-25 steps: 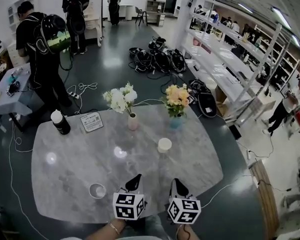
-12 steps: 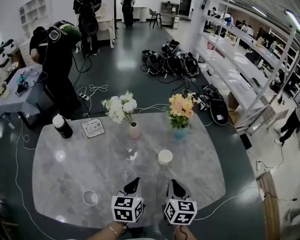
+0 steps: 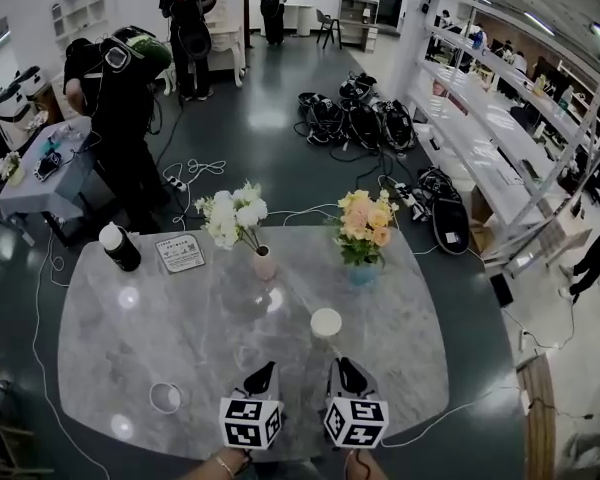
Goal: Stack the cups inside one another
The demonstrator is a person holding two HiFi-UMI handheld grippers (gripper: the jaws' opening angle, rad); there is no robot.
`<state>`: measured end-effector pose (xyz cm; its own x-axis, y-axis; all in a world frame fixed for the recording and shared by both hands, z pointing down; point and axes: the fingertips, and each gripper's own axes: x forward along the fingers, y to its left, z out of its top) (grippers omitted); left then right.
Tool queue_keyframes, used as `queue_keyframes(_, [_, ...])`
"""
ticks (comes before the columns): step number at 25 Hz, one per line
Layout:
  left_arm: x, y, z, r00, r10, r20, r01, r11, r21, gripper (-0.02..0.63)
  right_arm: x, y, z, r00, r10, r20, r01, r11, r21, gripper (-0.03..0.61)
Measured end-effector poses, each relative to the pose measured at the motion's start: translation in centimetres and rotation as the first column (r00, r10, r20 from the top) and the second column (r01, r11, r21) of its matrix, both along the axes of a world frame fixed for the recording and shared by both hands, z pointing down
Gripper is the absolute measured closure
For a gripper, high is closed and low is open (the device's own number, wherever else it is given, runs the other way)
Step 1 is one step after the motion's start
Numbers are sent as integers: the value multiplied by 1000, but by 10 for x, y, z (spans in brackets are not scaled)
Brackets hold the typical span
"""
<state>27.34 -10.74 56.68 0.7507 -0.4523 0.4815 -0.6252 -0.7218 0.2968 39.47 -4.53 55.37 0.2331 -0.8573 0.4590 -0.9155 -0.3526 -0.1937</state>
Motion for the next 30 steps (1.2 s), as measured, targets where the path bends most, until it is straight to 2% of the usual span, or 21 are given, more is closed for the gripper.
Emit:
queue_keyframes(2, [4,1,5,1000,-16,4,16,1000,-13,618,5,-2,8,1000,-16,8,16,1000,-9,562])
queue_keyframes(5, [10,3,11,1000,-26,14,26,999,-21,618,12,-8,17,999,-36,24,37,999,-19,515])
queue_keyframes(12, [14,-4,24,997,-64,39,65,997,-37,618,21,-22,34,996,-76,43,78,996,-36,488])
queue_keyframes(30, [23,-26,50,989,-125,84,131,990,-60,618,33,-64,72,976,-219,6,218,968,-122,360])
